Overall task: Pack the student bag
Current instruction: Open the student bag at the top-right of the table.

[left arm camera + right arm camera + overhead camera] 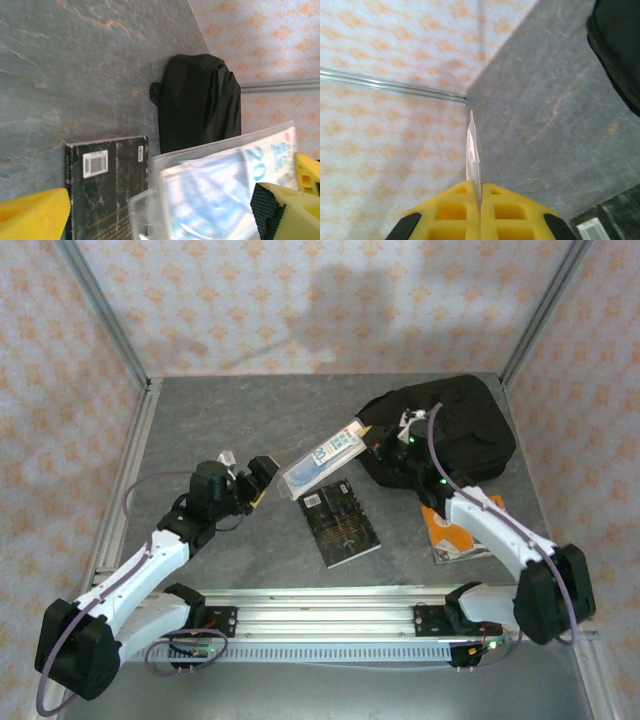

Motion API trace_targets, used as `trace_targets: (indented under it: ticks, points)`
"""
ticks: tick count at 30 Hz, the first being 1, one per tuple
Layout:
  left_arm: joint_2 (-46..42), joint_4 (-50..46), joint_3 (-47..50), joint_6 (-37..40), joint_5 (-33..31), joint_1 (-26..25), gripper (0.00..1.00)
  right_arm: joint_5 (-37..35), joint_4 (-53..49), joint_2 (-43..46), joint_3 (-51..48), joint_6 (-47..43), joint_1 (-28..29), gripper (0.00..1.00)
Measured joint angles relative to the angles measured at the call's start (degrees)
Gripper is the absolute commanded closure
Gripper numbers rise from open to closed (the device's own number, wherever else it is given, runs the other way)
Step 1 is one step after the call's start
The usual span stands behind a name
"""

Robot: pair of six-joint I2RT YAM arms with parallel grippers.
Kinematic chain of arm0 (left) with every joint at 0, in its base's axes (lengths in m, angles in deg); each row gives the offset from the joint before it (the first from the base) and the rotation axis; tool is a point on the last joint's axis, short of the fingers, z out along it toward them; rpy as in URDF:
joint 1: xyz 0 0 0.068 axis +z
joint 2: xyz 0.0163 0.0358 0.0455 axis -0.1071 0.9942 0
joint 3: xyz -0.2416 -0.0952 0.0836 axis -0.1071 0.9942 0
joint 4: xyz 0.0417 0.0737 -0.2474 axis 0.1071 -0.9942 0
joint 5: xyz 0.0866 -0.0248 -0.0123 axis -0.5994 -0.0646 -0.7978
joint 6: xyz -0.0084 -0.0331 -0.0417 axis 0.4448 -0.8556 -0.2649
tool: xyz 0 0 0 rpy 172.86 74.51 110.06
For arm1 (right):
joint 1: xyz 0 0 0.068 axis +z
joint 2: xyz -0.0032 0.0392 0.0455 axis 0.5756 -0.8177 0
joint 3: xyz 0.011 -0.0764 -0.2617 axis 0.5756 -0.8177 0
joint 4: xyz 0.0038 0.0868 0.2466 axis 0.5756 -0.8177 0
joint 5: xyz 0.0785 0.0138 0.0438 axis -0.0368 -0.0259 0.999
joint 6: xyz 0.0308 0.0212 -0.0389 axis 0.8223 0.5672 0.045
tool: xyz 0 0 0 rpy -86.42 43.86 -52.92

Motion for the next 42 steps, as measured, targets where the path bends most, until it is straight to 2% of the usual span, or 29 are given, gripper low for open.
trace_targets:
  ticks: [3, 8, 13, 19, 30, 38, 40, 42]
  points:
    - [0.61, 2.05, 0.00, -1.75, 0.00, -3.10, 0.06, -1.55, 1.40, 4.90, -2.67, 1.81, 0.00, 1.00]
    - [2.71, 7.58, 0.00, -4.46, 0.00, -7.54, 0.14, -3.30, 3.08, 10.38, -6.43, 4.96, 0.00, 1.00]
    - [3.74, 13.22, 0.00, -6.58, -0.42, -10.25, 0.31, -3.80, 5.01, 12.85, -8.81, 7.76, 0.00, 1.00]
    - [3.15, 16.87, 0.00, -7.69, -1.07, -11.23, 0.51, -4.68, 6.40, 14.67, -11.82, 10.67, 0.00, 1.00]
    - [4.90, 22.10, 0.02, -7.78, -0.98, -12.79, 0.57, -5.60, 8.13, 15.06, -13.27, 13.84, 0.00, 1.00]
    - [6.10, 25.00, 0.02, -8.35, -0.92, -12.76, 0.88, -6.23, 8.41, 15.06, -14.27, 14.58, -0.11, 1.00]
    - [5.68, 25.94, 0.02, -8.24, -0.90, -12.76, 0.91, -6.56, 7.65, 15.06, -14.62, 14.34, -0.15, 0.96]
    - [5.01, 26.25, 0.02, -8.15, -0.87, -12.79, 0.93, -6.58, 7.34, 15.10, -15.43, 14.27, -0.13, 0.84]
